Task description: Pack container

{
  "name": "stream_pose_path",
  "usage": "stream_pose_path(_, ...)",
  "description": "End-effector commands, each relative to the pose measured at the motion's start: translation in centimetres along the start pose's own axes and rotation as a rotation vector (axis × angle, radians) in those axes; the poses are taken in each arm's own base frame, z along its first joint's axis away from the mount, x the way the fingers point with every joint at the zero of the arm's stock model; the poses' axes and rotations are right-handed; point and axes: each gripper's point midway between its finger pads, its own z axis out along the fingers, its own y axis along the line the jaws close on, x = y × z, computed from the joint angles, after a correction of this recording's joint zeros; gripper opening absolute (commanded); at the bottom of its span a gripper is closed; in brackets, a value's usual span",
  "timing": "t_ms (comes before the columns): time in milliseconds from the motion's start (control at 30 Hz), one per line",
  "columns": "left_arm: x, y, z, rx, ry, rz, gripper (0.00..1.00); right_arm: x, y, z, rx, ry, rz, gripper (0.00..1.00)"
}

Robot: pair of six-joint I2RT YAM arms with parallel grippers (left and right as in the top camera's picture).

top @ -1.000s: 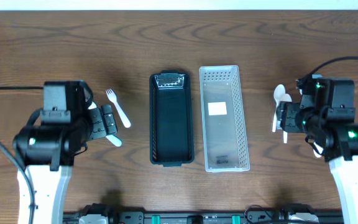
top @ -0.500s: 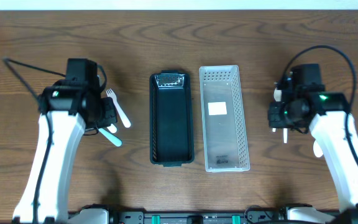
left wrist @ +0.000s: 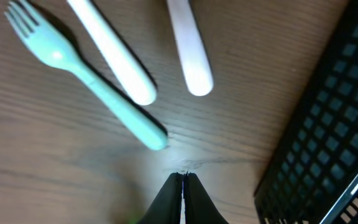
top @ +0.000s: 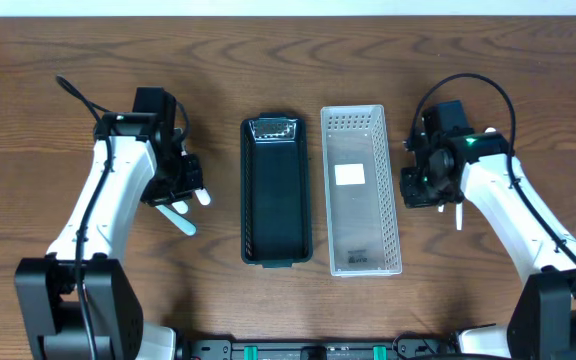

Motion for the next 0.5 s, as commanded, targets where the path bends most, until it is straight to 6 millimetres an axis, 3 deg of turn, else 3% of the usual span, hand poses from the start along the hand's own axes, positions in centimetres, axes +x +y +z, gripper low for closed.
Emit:
stream_pose_path(0,-0.1,-1.5,0.3,0.057,0.012,0.037,0.06,-0.6,1.0,0.0,-0.040,-0.007,-0.022,0.08)
stream_pose_path(467,0.3,-4.5,0.9,0.066,-0.006,0.167,0.06,-1.2,4.0,-0.3,-0.210,-0.034,-0.057,0.12)
